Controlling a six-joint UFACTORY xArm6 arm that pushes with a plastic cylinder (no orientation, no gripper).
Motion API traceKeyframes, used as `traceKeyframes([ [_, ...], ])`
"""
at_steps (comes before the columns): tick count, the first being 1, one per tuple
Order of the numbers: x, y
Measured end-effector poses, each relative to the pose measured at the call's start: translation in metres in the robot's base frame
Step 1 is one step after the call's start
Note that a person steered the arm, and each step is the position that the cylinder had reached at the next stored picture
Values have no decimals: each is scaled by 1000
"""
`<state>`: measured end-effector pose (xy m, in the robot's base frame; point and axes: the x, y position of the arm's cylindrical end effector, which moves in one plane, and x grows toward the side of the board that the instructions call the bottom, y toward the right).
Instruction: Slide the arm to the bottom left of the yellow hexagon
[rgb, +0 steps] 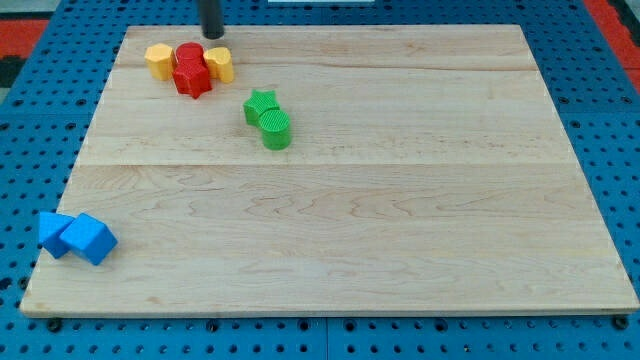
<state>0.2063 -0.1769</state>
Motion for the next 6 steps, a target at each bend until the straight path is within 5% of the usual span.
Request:
traceKeyframes([
  [2,35,-93],
  [3,82,-103],
  [6,93,-83],
])
